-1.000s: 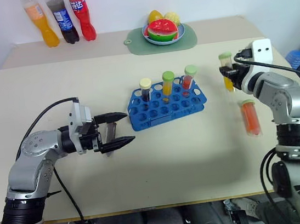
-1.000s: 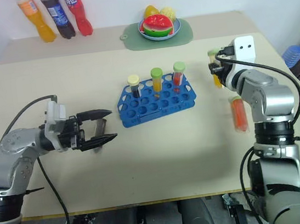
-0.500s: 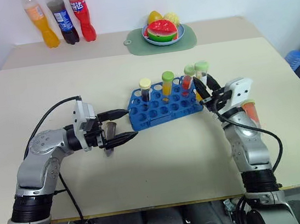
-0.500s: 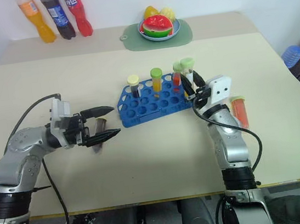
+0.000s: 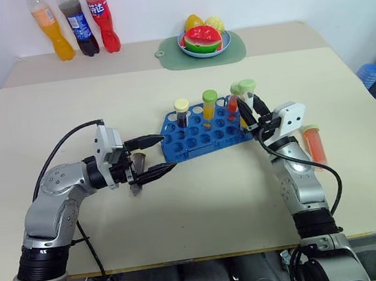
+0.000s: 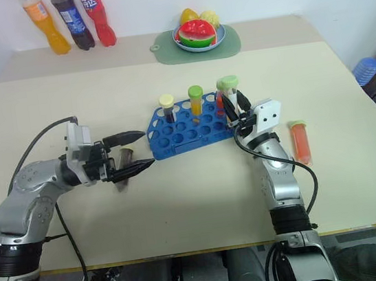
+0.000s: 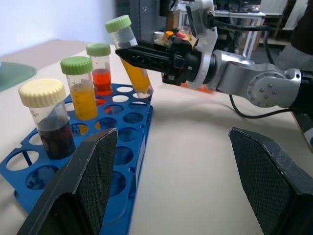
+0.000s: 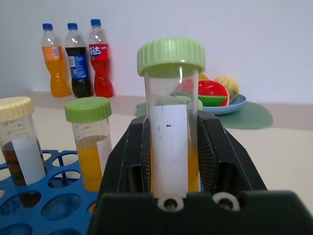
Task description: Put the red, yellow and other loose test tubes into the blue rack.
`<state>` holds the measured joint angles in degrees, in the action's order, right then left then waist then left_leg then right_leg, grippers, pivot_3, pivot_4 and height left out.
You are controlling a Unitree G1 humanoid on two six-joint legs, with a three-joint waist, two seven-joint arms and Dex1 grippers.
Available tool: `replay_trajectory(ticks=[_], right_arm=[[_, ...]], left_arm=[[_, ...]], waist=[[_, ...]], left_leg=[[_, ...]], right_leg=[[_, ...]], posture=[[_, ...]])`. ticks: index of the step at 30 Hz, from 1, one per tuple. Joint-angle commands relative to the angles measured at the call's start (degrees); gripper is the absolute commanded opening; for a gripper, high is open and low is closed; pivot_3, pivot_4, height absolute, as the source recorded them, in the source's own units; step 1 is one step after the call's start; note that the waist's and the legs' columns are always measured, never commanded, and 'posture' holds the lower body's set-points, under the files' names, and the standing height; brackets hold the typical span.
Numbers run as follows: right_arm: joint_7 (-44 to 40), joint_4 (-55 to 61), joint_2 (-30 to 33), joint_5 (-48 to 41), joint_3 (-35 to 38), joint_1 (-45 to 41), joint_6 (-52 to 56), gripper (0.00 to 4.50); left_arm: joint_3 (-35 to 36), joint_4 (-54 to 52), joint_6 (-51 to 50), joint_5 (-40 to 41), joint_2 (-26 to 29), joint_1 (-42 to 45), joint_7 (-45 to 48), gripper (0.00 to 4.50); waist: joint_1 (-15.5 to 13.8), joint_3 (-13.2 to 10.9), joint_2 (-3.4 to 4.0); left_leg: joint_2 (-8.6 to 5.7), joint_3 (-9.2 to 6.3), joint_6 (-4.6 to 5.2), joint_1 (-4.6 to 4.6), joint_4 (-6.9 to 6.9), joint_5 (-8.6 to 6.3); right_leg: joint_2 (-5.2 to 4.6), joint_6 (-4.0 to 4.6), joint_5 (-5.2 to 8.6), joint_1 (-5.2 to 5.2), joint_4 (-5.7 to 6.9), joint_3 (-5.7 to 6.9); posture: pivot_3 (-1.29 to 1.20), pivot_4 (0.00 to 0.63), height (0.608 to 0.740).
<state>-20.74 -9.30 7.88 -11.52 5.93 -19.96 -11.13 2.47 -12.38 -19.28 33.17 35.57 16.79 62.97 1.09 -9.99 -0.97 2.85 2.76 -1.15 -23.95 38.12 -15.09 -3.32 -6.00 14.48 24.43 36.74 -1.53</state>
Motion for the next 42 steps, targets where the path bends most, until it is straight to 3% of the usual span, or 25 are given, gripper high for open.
replay_trajectory(ticks=[1, 8, 15, 17, 21, 25, 31, 36, 42], right_arm=[[-0.4, 0.1, -0.6, -0.3, -0.7, -0.4, -1.8, 0.80], [-4.0, 4.7, -0.4, -2.9, -2.1, 1.1, -1.7, 0.80], [-1.3, 18.9, 6.5, -7.8, 3.0, 1.0, 11.7, 0.80], [-1.3, 22.6, 9.7, -10.6, 4.2, 0.9, 18.2, 0.80], [-0.3, 28.4, 21.6, -17.7, 8.7, 0.4, 41.5, 0.80], [0.5, 24.2, 29.0, -25.8, 11.6, -1.0, 64.1, 0.80], [-1.0, 17.1, 31.3, -27.6, 8.0, -6.4, 80.0, 0.80], [-2.9, 12.3, 32.1, -26.1, 3.1, -11.0, 85.7, 0.80], [-4.4, 9.4, 32.6, -23.0, -0.2, -13.7, 85.2, 3.58]], left_arm=[[0.7, -2.0, 0.2, 0.7, -0.1, -0.1, -0.5, 3.78], [0.6, -1.6, 0.5, 0.5, -0.1, 0.1, -0.7, 3.78], [0.5, -1.6, 0.7, 0.4, -0.2, 0.0, -0.6, 3.78], [0.3, -1.6, 0.7, 0.3, -0.4, 0.1, -0.7, 3.78], [-0.2, -1.4, 1.0, 0.0, -1.0, 0.1, -0.8, 3.78], [-0.8, -0.8, 1.3, -0.1, -1.5, 0.4, -0.3, 3.78], [-1.6, -0.6, 1.9, -0.6, -1.8, 0.7, 0.2, 3.78], [-2.0, -1.8, 2.1, -1.0, -0.8, 0.1, 1.1, 3.78], [-2.0, -3.9, 1.3, -0.5, -0.6, -0.8, 0.8, 3.78]], waist=[[0.0, 0.0, 0.00], [0.0, 0.0, 0.00], [-0.4, 0.0, 0.02], [-0.4, 0.0, 0.00], [-0.4, 0.0, 0.01], [-0.4, 0.0, -0.03], [0.1, 0.0, -0.03], [-0.2, 0.0, -0.03], [-0.2, 0.0, -0.03]], left_leg=[[0.00, 0.00, 0.00, 0.01, 0.00, 0.00], [0.00, 0.01, -0.01, 0.08, 0.00, 0.01], [-0.04, 0.02, -0.03, 0.08, 0.02, 0.02], [-0.05, 0.02, -0.03, 0.08, 0.03, 0.02], [-0.03, 0.02, -0.03, 0.12, 0.02, 0.02], [-0.03, 0.01, -0.03, 0.12, 0.02, 0.01], [-0.03, 0.02, -0.02, 0.14, 0.01, 0.01], [-0.03, 0.01, -0.01, 0.12, 0.01, 0.01], [-0.03, 0.00, -0.01, 0.10, 0.00, 0.01]], right_leg=[[0.00, 0.00, 0.00, 0.00, 0.02, 0.00], [0.00, 0.05, 0.04, 0.00, 0.17, -0.02], [-0.07, 0.06, 0.04, 0.00, 0.22, -0.02], [-0.08, 0.05, 0.05, 0.00, 0.22, -0.02], [-0.05, 0.09, 0.06, 0.00, 0.24, -0.02], [-0.06, 0.19, 0.12, -0.02, 0.22, -0.02], [-0.01, 0.19, 0.12, -0.01, 0.22, -0.07], [0.00, 0.14, 0.10, -0.01, 0.19, -0.07], [0.01, 0.11, 0.08, -0.01, 0.17, -0.07]], posture=[[0.00, 0.150, 0.740], [0.00, 0.150, 0.740], [0.00, 0.150, 0.740], [0.00, 0.150, 0.740], [0.00, 0.150, 0.740], [0.00, 0.150, 0.740], [0.00, 0.150, 0.740], [0.00, 0.150, 0.740], [0.00, 0.150, 0.740]])
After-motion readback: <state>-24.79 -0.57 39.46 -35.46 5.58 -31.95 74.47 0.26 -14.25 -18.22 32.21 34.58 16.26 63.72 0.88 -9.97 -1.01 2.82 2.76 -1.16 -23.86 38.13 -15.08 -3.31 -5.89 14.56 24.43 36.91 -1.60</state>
